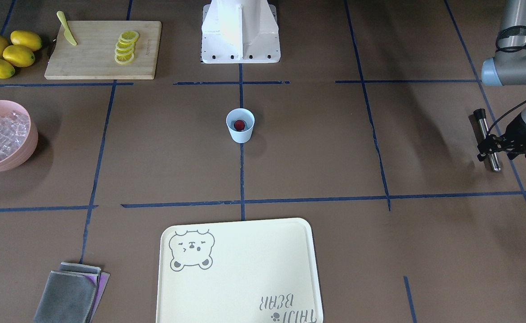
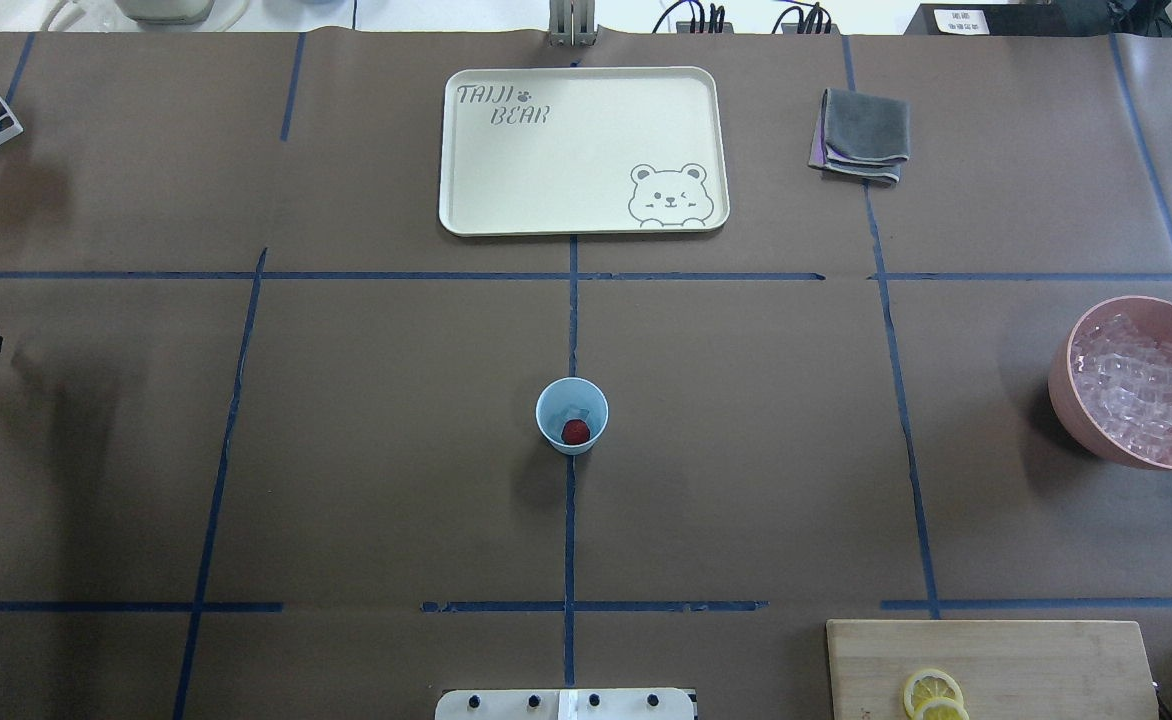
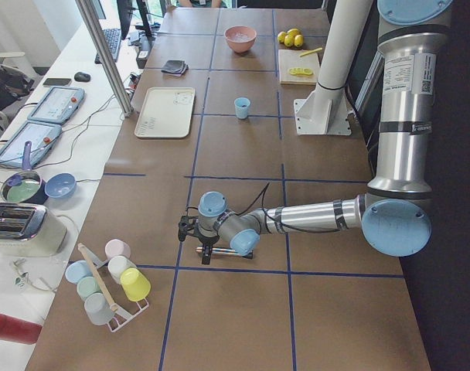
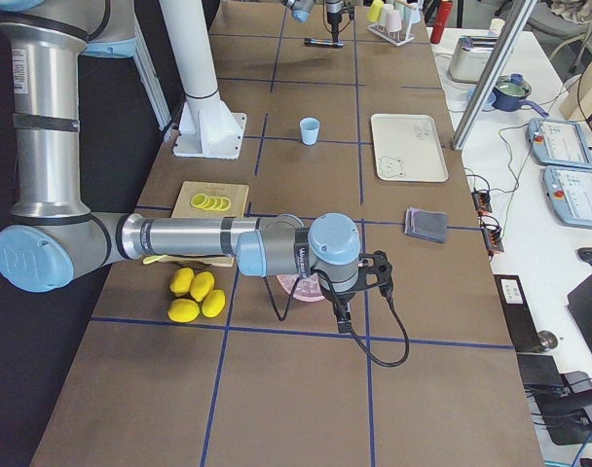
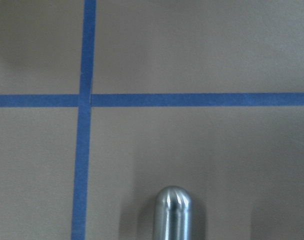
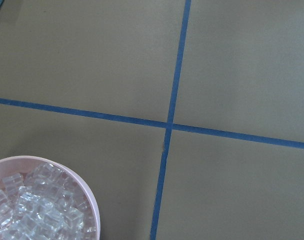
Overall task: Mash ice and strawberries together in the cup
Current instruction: 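Lower the left gripper and grasp the metal rod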
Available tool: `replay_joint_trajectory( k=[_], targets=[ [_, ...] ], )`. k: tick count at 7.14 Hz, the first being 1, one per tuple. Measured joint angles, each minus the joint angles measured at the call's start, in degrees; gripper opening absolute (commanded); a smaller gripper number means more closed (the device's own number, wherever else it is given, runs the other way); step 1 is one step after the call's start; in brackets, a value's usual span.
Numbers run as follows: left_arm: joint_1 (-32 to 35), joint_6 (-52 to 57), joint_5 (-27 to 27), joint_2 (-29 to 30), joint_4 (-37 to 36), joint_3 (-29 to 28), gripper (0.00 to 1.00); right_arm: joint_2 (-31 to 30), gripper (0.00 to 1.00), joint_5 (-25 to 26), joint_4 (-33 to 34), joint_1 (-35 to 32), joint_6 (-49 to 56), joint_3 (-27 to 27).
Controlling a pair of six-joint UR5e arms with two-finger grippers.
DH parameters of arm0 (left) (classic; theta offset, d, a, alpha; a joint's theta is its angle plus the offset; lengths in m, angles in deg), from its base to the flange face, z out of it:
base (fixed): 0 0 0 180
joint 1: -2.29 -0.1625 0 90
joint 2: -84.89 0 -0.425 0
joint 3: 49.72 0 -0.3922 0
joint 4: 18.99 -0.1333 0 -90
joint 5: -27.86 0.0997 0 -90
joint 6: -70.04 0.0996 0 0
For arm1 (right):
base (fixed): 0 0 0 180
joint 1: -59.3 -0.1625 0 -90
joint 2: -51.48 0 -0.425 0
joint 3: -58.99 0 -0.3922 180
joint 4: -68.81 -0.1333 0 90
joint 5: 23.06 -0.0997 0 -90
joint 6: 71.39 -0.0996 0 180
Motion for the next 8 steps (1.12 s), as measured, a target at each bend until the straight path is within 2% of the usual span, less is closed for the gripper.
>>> replay_joint_trajectory(
  k=[1, 3, 5, 7, 8],
  targets=[
    [-0.62, 0.00, 0.01, -0.02, 0.40, -0.03, 1.00, 0.03, 0.99, 0.02, -0.02, 0.00, 0.04, 0.00],
    [-0.97, 0.18, 0.07, -0.24, 1.38, -0.13, 0.92, 0.05, 0.99, 0.02, 0.03, 0.00, 0.01, 0.00],
    [-0.93, 0.51, 0.02, -0.57, 1.68, -0.10, 0.76, 0.11, 0.99, 0.06, 0.05, 0.00, -0.02, 0.00],
    [-0.87, 0.60, -0.03, -1.24, 2.65, -0.03, 0.67, 0.14, 0.99, 0.03, 0.06, 0.00, -0.02, 0.05],
    [-0.81, 0.61, -0.07, -1.68, 3.07, 0.08, 0.59, 0.14, 0.99, 0.01, 0.06, 0.00, -0.02, 0.07]
  ],
)
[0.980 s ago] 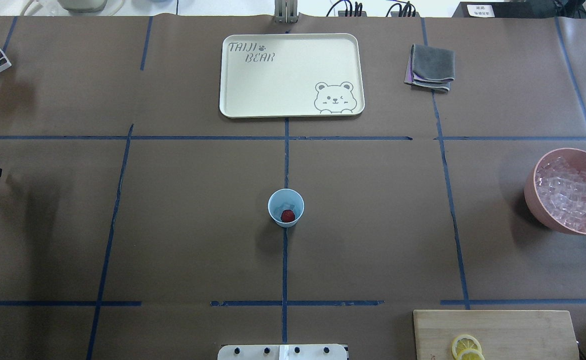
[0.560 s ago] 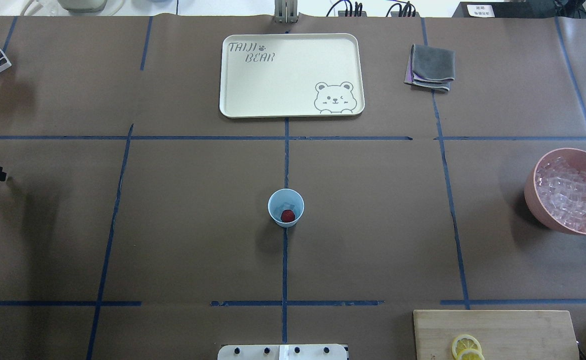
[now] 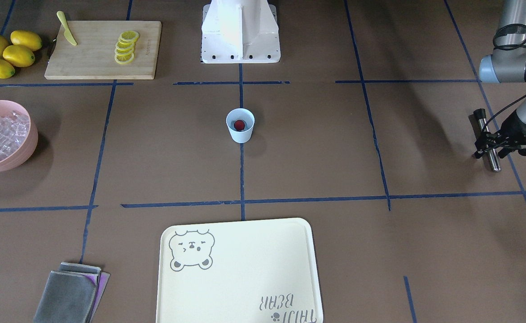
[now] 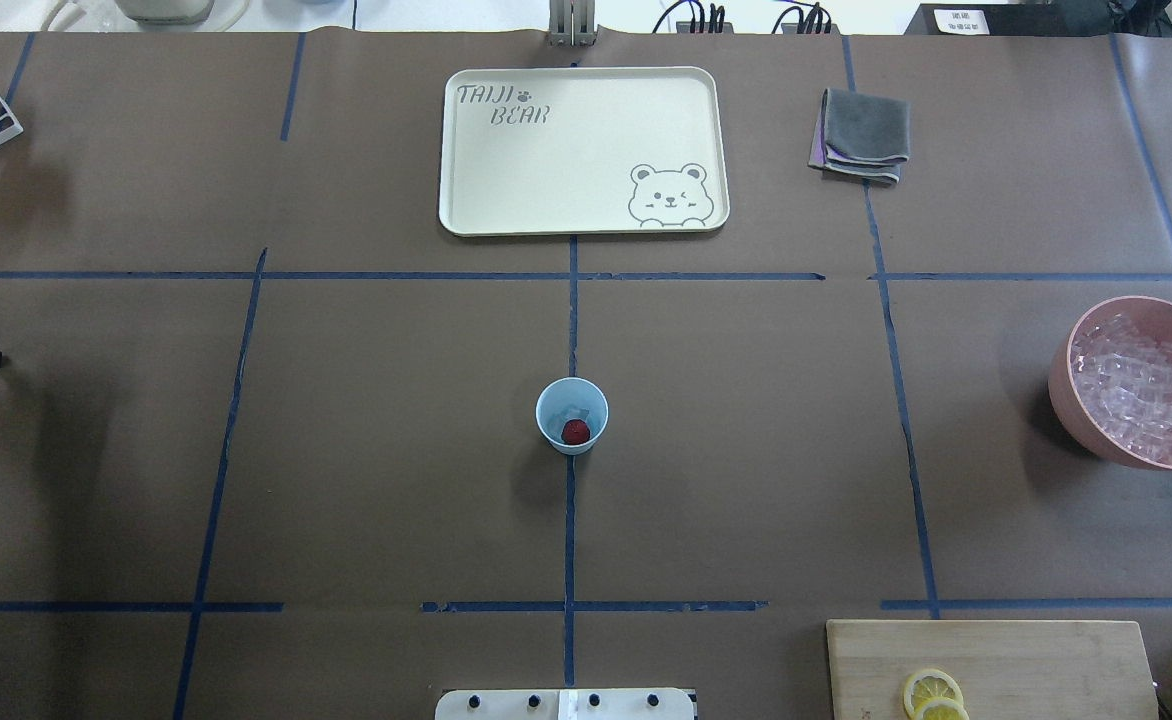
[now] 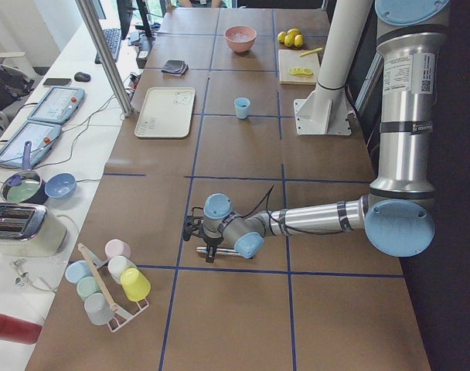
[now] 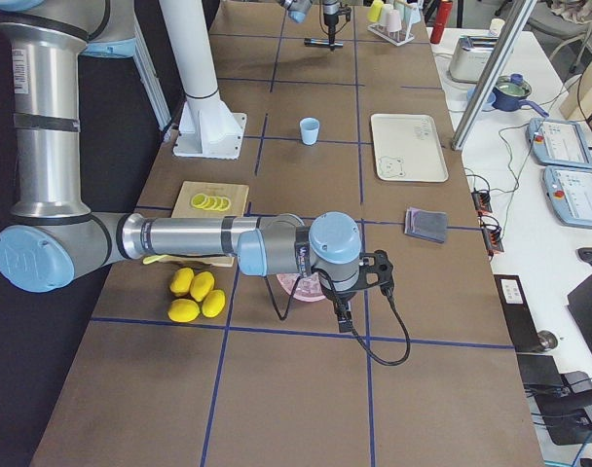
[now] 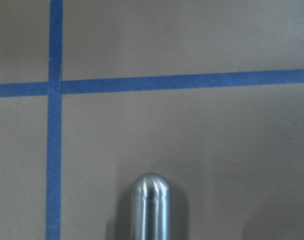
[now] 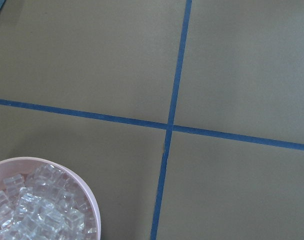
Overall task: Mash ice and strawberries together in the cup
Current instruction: 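Lower the left gripper and grasp the metal rod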
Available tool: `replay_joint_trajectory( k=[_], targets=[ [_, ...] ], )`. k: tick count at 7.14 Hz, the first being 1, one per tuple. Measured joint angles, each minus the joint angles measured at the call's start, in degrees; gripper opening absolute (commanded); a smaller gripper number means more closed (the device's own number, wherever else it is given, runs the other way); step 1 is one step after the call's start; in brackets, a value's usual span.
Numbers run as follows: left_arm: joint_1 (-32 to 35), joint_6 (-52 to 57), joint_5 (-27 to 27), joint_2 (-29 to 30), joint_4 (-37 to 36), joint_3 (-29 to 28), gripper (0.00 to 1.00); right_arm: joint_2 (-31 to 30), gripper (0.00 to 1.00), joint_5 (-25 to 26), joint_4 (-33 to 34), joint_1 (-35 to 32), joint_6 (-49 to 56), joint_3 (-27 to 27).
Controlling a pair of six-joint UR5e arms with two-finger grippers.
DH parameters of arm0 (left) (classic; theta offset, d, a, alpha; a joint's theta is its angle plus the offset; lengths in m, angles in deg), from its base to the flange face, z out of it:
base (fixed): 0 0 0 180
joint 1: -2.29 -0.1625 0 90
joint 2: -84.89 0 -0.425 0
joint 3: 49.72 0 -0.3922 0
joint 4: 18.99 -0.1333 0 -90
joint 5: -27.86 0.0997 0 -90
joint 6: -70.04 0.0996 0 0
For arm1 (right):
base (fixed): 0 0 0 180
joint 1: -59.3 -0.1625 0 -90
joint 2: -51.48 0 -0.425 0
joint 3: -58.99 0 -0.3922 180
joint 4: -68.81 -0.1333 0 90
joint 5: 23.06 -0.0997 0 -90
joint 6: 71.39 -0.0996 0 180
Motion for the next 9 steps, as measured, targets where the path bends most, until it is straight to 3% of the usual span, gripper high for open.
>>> replay_joint_trajectory(
  k=[1, 4, 6, 9],
  targets=[
    [0.06, 0.00, -0.02, -0.22, 0.26, 0.13, 0.49, 0.00, 0.99, -0.01, 0.00, 0.00, 0.00, 0.01],
    [0.26, 0.00, -0.03, -0.80, 1.10, 0.50, 0.09, 0.00, 0.99, -0.01, 0.00, 0.00, 0.00, -0.03],
    [0.37, 0.01, -0.05, -0.86, 1.06, 0.90, 0.00, 0.00, 0.99, -0.01, 0.00, 0.00, 0.00, -0.06],
    [2.08, -0.03, -5.06, -0.96, -0.99, 5.85, 0.00, 0.00, 0.99, -0.03, 0.02, 0.00, -0.02, 0.04]
  ],
)
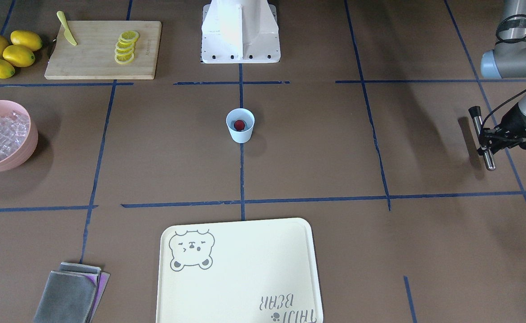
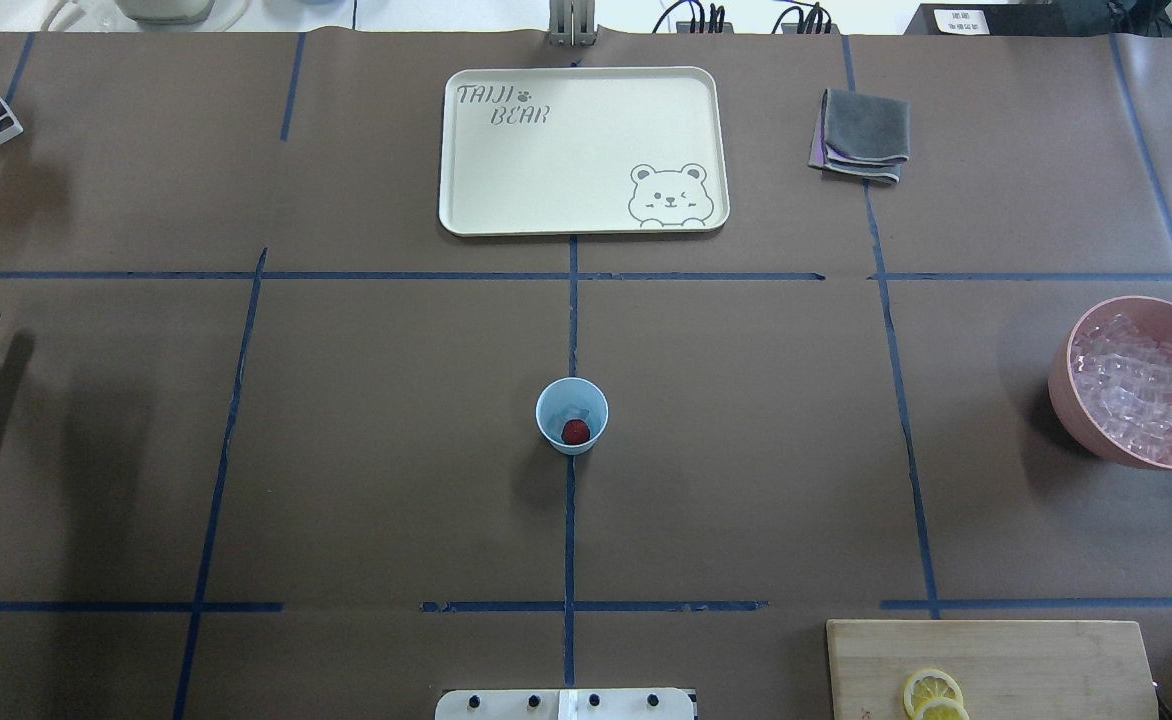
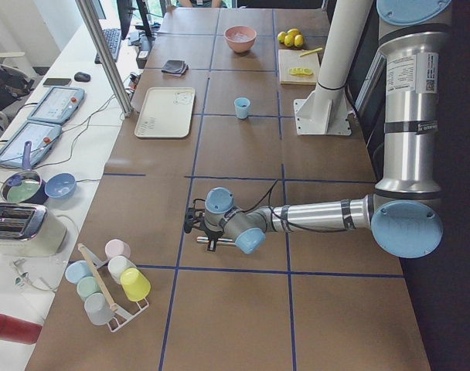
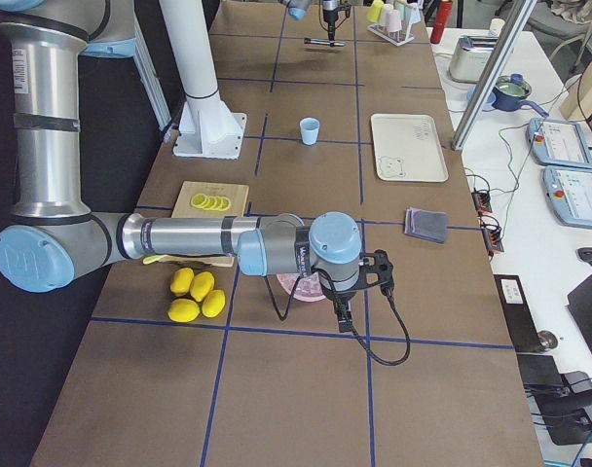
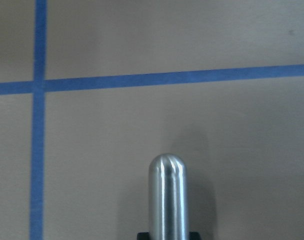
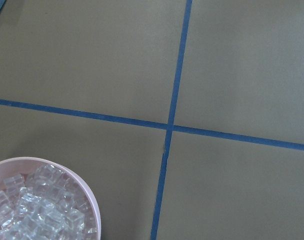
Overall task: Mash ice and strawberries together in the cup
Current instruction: 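Lower the left gripper and grasp the metal rod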
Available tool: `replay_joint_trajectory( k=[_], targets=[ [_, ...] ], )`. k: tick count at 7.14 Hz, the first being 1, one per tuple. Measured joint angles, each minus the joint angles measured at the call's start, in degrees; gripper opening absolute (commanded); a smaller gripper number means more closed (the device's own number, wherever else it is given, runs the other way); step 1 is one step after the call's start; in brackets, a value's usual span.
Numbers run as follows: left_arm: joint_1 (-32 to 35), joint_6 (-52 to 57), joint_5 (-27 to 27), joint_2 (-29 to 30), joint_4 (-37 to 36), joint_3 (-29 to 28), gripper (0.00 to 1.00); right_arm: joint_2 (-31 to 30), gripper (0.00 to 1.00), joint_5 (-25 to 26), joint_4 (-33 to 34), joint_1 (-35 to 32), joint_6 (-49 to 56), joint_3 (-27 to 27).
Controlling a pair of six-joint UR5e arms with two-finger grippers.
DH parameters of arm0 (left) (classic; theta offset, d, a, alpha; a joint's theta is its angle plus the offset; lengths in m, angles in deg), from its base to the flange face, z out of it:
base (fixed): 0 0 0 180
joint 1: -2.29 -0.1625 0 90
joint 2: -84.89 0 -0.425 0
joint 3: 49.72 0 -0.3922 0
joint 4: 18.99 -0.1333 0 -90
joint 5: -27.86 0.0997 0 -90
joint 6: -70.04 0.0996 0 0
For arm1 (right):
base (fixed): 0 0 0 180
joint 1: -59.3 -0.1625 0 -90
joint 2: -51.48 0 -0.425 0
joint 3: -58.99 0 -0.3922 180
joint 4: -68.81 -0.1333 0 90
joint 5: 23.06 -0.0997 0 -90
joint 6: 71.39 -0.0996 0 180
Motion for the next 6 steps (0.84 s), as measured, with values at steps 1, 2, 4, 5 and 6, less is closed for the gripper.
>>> replay_joint_trajectory(
  k=[1, 2, 4, 5, 6],
  targets=[
    [1.83, 0.04, -1.66, 0.00, -0.95, 3.47, 0.00, -0.02, 0.99, -0.04, 0.08, 0.00, -0.04, 0.06],
    [2.84, 0.38, -2.03, 0.09, -1.36, 7.66, 0.00, -0.05, 0.99, -0.06, 0.18, 0.00, -0.08, 0.11],
    [3.44, 3.30, 2.48, 0.40, -1.85, 16.81, 0.00, -0.08, 0.99, -0.29, 0.29, 0.00, -0.25, 0.15],
    [3.44, 4.20, 5.56, 0.92, -2.67, 20.03, 0.00, -0.14, 0.99, -0.73, 0.34, 0.00, -0.35, 0.15],
    [3.33, 4.90, 9.51, 1.91, -3.69, 22.85, 0.00, -0.29, 0.99, -1.39, 0.36, 0.00, -0.37, 0.15]
  ],
)
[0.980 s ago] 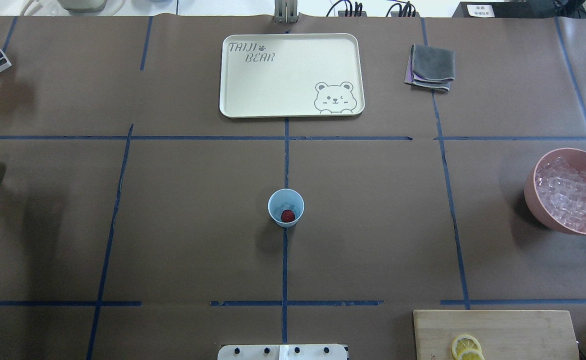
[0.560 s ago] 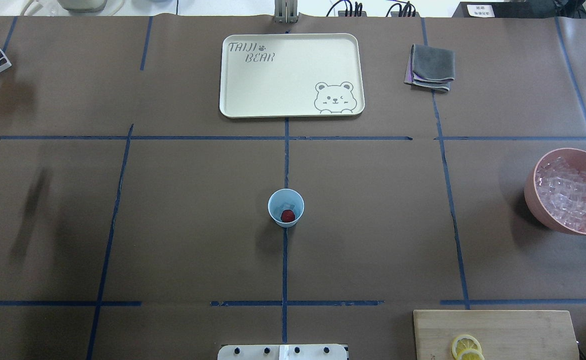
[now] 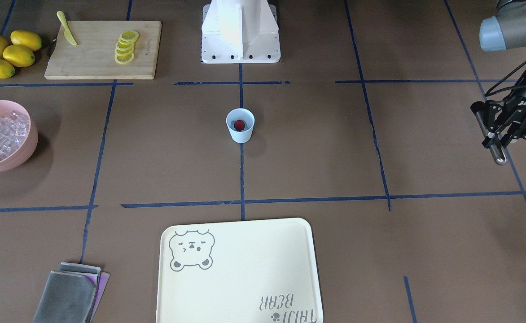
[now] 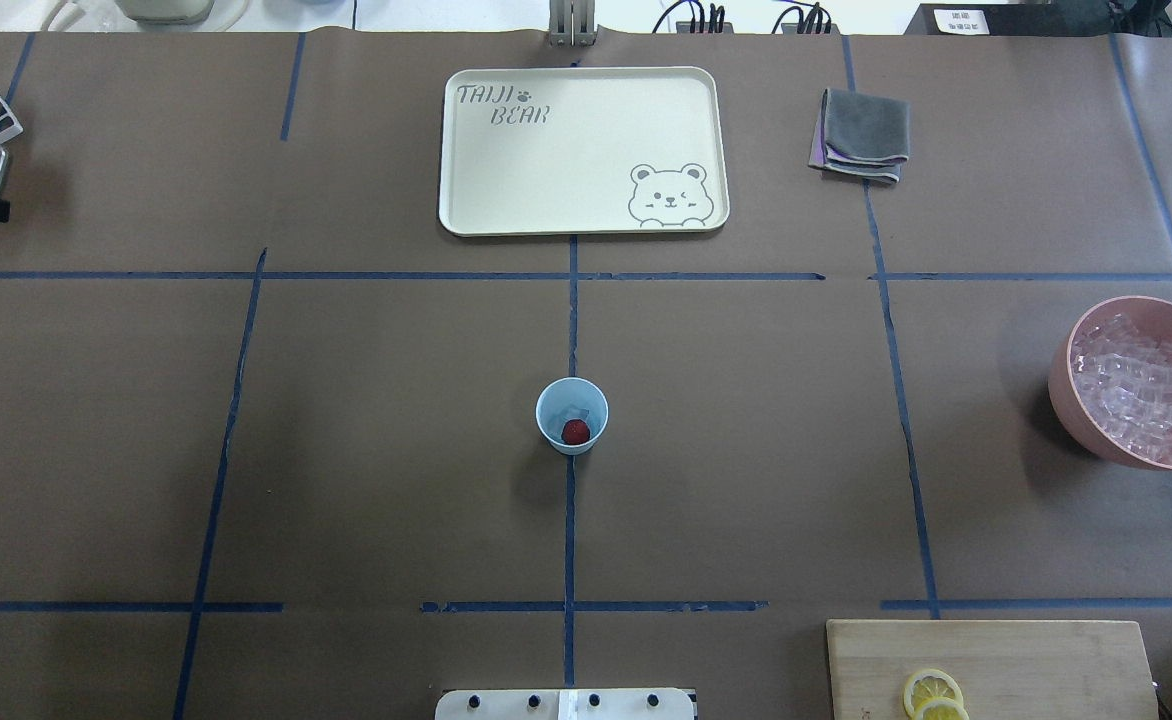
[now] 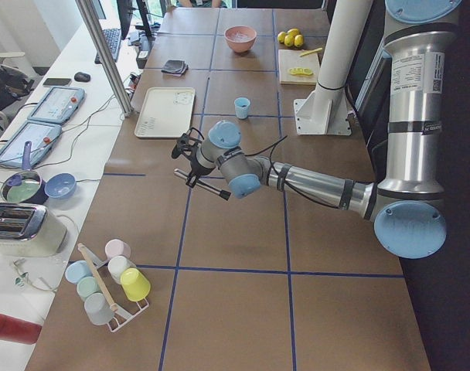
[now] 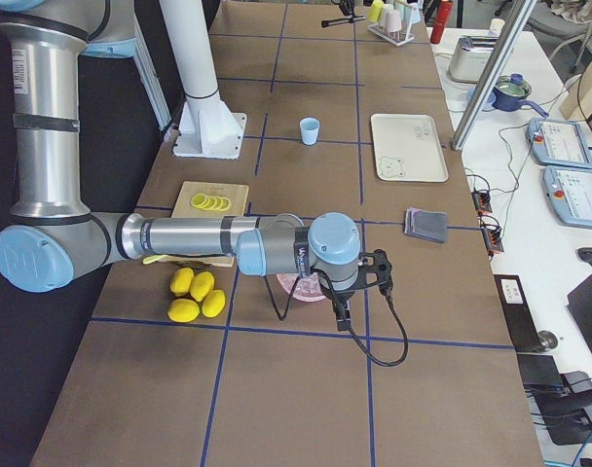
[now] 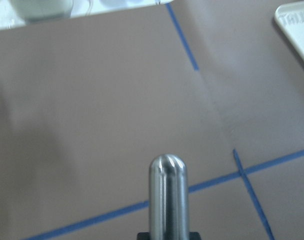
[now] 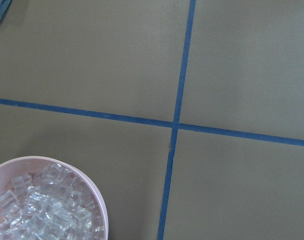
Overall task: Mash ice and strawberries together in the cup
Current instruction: 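Lift the metal rod upright with the left gripper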
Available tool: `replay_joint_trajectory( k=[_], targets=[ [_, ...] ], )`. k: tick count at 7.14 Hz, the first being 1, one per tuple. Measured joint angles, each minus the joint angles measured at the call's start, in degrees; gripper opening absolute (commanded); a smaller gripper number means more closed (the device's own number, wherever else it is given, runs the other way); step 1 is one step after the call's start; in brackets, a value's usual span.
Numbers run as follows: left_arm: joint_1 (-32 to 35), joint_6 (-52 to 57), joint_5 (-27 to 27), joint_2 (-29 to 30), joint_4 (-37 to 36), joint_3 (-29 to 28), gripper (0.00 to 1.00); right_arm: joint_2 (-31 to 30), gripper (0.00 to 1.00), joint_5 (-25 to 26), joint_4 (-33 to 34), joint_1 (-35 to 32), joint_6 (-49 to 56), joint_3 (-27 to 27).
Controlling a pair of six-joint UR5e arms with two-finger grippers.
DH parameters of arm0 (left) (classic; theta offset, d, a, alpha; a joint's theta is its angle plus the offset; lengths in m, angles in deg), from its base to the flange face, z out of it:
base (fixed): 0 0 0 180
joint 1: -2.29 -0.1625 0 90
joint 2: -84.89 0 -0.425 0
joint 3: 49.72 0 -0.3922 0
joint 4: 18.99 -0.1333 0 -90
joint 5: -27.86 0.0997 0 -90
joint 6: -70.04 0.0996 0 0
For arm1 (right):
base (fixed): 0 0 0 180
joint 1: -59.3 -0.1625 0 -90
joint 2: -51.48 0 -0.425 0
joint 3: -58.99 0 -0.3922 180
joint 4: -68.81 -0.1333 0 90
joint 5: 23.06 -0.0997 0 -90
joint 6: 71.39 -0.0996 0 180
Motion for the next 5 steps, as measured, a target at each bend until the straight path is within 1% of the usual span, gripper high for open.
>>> replay_joint_trajectory(
  k=[2, 3, 4, 5],
  targets=[
    [-1.45, 1.65, 8.49, 1.40, -0.57, 6.52, 0.00, -0.37, 0.99, -0.50, -0.01, 0.00, 0.01, 0.27],
    [-2.02, 1.74, 10.80, 1.54, -0.41, 9.68, 0.00, -0.57, 0.99, -0.48, -0.05, 0.00, -0.02, 0.38],
    [-3.21, 1.74, 14.05, 1.54, 0.90, 11.65, 0.00, -0.80, 0.99, -0.38, -0.07, 0.00, -0.04, 0.46],
    [-6.42, 1.44, 19.99, 1.46, 4.02, 12.32, 0.00, -1.03, 0.99, -0.29, -0.09, 0.00, -0.04, 0.52]
  ],
)
